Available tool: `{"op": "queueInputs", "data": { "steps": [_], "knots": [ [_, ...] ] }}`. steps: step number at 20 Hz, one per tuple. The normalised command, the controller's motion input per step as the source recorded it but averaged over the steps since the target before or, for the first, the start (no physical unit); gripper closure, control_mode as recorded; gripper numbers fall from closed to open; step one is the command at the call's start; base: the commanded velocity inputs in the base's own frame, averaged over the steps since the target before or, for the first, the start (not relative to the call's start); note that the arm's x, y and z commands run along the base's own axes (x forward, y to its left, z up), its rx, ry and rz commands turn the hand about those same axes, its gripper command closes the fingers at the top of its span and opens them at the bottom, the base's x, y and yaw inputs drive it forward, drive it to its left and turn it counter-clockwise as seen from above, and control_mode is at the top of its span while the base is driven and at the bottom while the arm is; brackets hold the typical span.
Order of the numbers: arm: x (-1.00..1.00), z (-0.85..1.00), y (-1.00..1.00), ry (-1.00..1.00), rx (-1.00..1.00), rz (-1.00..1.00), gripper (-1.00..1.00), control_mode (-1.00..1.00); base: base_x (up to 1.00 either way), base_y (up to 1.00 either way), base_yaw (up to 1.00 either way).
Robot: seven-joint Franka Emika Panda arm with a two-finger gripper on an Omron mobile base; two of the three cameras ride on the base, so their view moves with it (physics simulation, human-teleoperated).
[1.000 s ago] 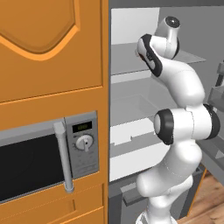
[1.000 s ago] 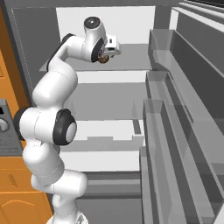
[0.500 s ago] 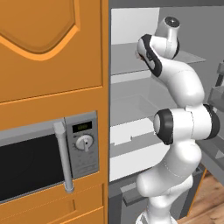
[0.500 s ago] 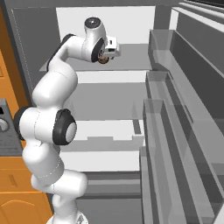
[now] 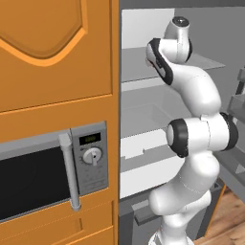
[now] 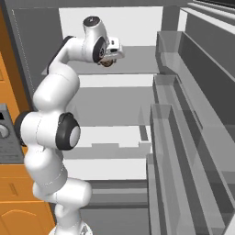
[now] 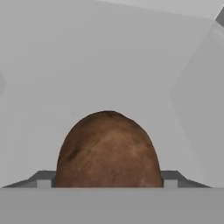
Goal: Place the cold items (potato and mango) from the fridge in one tupperware on the dining counter. Place the warm items (hot dog and kebab skewer) in the stove area in another tupperware.
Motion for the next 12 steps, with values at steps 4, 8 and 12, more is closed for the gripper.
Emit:
{"op": "queueInputs", "data": {
  "steps": [4,8,12],
  "knots": [
    [-0.06,-0.19,-0.02,0.01,-0.02,0.00,1.00,-1.00,0.00,0.00,0.00],
    [-0.27,-0.25,-0.11,-0.03,0.01,0.00,1.00,-1.00,0.00,0.00,0.00],
    [-0.63,-0.05,-0.20,-0.24,0.10,0.00,1.00,-1.00,0.00,0.00,0.00]
  ]
}}
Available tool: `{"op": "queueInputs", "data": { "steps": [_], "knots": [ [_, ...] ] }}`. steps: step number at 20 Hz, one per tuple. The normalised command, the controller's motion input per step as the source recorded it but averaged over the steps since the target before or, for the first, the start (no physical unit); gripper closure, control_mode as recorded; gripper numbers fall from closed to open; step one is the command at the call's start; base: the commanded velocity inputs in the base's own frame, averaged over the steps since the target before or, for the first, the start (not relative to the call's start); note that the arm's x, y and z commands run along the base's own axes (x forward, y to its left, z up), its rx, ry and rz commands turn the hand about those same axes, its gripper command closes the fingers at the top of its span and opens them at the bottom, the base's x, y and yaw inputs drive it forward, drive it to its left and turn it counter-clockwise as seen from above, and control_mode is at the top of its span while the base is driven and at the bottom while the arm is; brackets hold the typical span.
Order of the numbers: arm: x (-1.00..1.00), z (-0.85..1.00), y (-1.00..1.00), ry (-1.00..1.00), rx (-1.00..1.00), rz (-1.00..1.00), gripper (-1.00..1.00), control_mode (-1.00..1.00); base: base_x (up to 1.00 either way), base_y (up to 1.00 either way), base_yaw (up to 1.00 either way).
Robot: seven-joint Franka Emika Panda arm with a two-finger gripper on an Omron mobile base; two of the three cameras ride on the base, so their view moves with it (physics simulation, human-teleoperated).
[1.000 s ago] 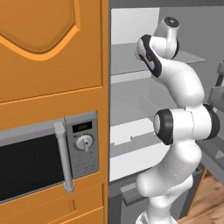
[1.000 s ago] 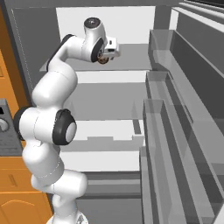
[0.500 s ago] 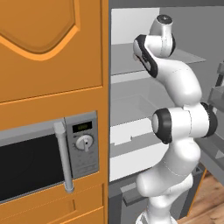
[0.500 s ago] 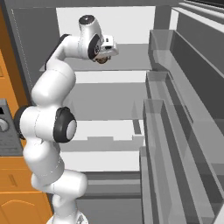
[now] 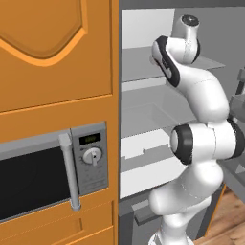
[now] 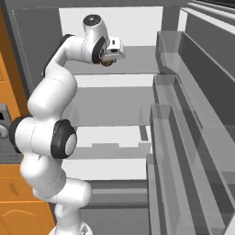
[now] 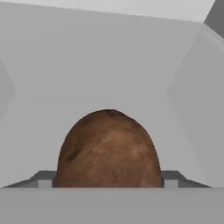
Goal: Place the cold items (potato and mango) from the fridge in one tupperware on the dining counter. Place the warm items (hot dog and kebab skewer) in the stove area in another tupperware.
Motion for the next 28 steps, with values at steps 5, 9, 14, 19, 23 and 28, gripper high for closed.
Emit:
{"op": "queueInputs", "data": {
  "steps": [5,9,14,19,23,28],
  "knots": [
    [-0.99,0.00,-0.24,-0.33,0.16,0.00,1.00,-1.00,0.00,0.00,0.00],
    [-1.00,0.01,-0.15,-0.25,0.16,0.00,1.00,-1.00,0.00,0.00,0.00],
    [-1.00,0.19,0.02,-0.06,0.08,-0.05,1.00,-1.00,0.00,0.00,0.00],
    [-0.94,0.51,0.02,0.01,0.01,-0.09,1.00,-1.00,0.00,0.00,0.00],
    [-0.81,0.30,0.13,0.02,0.02,-0.09,1.00,-1.00,0.00,0.00,0.00],
    [-0.97,0.01,0.07,0.00,0.01,-0.04,1.00,-1.00,0.00,0.00,0.00]
  ]
}}
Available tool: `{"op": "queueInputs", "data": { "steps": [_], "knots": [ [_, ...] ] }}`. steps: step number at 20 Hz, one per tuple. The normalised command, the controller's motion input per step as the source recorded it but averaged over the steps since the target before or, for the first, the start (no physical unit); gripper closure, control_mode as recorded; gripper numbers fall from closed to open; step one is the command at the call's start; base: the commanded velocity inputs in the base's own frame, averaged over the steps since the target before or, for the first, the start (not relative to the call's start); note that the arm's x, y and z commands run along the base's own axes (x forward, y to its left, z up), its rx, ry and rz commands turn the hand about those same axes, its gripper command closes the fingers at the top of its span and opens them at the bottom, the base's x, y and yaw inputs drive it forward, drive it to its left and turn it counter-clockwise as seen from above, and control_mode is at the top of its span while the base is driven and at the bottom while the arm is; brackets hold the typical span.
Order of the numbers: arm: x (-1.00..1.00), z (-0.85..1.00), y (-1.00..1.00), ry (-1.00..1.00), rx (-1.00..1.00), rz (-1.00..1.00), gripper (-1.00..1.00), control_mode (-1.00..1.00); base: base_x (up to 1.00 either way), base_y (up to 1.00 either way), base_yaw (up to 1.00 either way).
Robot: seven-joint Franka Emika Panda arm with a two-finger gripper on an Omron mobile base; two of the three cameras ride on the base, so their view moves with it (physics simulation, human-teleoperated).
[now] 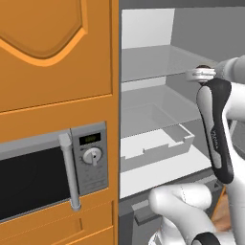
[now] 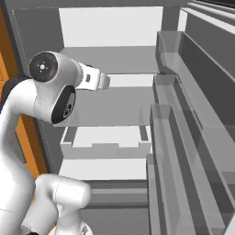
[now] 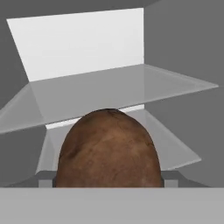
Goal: Place the cold items (potato and mango) from the fridge in one tupperware on the dining counter. Place the warm items (hot dog and kebab skewer) in the stove area in another tupperware.
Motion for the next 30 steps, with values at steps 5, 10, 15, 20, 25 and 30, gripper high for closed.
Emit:
{"op": "queueInputs", "data": {
  "steps": [5,10,15,20,25,30],
  "knots": [
    [-0.92,0.04,0.02,0.00,0.01,-0.04,1.00,-1.00,0.00,0.00,0.00],
    [0.00,0.00,0.00,0.00,0.00,0.00,1.00,1.00,-1.00,0.00,-0.01],
    [0.00,0.00,0.00,0.00,0.00,0.00,1.00,1.00,-1.00,-0.05,0.15],
    [0.00,0.00,0.00,0.00,0.00,0.00,1.00,1.00,-0.85,0.04,0.46],
    [0.00,0.00,0.00,0.00,0.00,0.00,1.00,1.00,-0.73,0.07,0.58],
    [0.00,0.00,0.00,0.00,0.00,0.00,1.00,1.00,-0.87,0.00,0.57]
  ]
}}
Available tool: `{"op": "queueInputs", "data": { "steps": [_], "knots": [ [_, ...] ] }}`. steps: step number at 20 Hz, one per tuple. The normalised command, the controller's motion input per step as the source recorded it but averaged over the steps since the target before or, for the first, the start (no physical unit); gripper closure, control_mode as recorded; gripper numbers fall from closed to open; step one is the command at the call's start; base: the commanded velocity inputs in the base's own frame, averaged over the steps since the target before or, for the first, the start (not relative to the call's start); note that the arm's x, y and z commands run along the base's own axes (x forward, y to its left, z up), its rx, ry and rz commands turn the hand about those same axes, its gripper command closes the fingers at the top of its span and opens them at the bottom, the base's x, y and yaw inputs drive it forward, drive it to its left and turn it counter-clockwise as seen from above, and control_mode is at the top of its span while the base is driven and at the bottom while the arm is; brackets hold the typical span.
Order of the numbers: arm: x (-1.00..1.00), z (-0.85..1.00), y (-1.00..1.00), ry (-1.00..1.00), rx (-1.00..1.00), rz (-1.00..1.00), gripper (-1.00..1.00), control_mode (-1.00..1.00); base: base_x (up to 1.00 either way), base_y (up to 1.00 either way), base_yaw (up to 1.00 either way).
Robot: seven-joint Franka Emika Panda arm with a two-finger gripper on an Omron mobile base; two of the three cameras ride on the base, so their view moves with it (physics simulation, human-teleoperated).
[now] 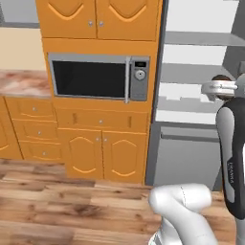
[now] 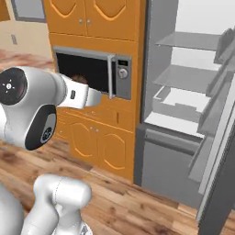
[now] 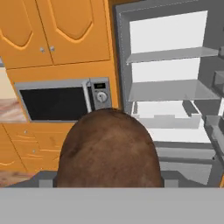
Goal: Place the cold items (potato and mango) from the fridge in one tupperware on the dining counter. Place the warm items (hot dog and kebab skewer) in the stove area in another tupperware.
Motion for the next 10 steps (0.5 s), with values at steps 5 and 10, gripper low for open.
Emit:
{"op": "queueInputs", "data": {
  "steps": [5,10],
  "knots": [
    [0.00,0.00,0.00,0.00,0.00,0.00,1.00,1.00,-0.96,0.02,0.56],
    [0.00,0.00,0.00,0.00,0.00,0.00,1.00,1.00,-0.99,0.00,0.54]
  ]
}}
